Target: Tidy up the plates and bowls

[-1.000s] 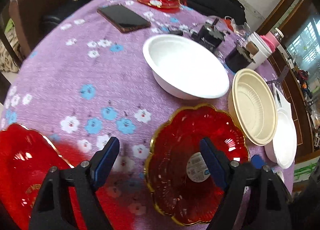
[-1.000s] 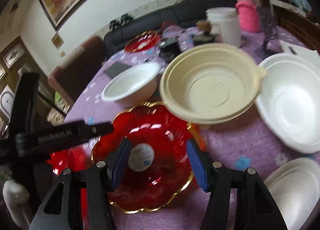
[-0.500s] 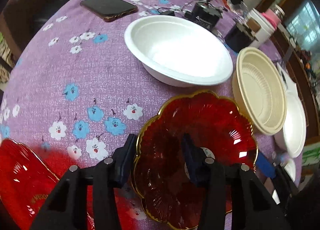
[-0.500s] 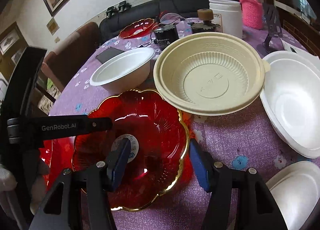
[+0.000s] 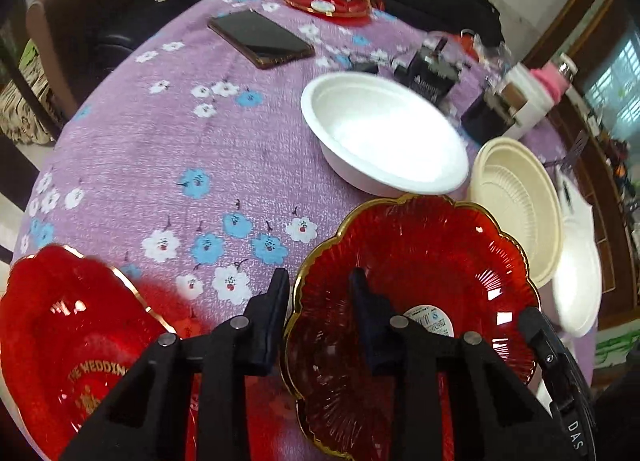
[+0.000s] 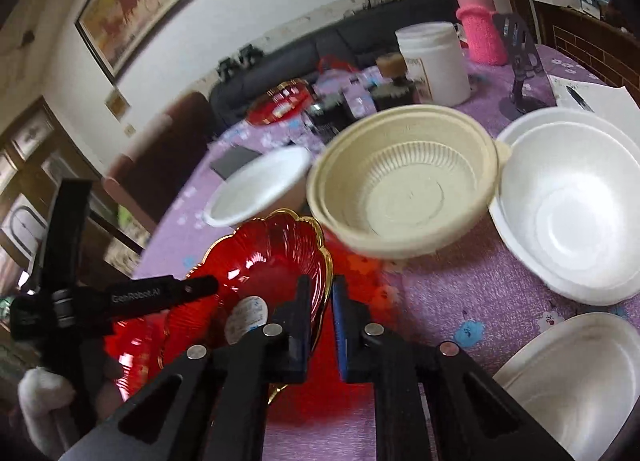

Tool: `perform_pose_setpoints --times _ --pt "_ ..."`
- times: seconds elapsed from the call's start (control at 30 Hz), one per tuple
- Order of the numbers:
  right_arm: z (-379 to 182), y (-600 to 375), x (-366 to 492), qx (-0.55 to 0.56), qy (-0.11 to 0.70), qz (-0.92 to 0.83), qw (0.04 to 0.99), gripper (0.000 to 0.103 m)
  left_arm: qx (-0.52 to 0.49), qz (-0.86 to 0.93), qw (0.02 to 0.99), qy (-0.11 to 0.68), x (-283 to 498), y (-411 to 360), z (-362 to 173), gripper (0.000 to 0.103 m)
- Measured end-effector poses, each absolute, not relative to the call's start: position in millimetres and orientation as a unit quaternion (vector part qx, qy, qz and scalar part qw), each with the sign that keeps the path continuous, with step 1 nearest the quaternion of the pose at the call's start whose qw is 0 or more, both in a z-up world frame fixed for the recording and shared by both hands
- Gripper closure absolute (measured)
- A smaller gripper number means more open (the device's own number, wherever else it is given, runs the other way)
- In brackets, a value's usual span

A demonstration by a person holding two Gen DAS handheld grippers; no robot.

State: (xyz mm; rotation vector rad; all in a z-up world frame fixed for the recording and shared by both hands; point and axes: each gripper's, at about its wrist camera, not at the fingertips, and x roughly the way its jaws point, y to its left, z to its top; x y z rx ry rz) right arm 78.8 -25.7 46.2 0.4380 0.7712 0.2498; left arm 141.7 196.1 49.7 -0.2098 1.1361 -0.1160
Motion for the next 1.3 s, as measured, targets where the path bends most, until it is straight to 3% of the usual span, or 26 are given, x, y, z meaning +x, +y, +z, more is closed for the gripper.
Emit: perform_pose_setpoints --times 0.37,0.73,1.3 --pt "68 -28 64 0.26 0.349 0.16 0.886 0.093 -0.127 -0.055 0.861 0.489 115 206 81 0.073" --pt "95 30 40 0.235 0.354 0.211 0.88 0.093 -0.163 -0.027 0.879 0.447 61 276 110 0.073" --pt "65 152 38 0.129 0.423 0.244 0.863 0.093 -0.241 0.031 0.86 0.449 22 392 67 0.073"
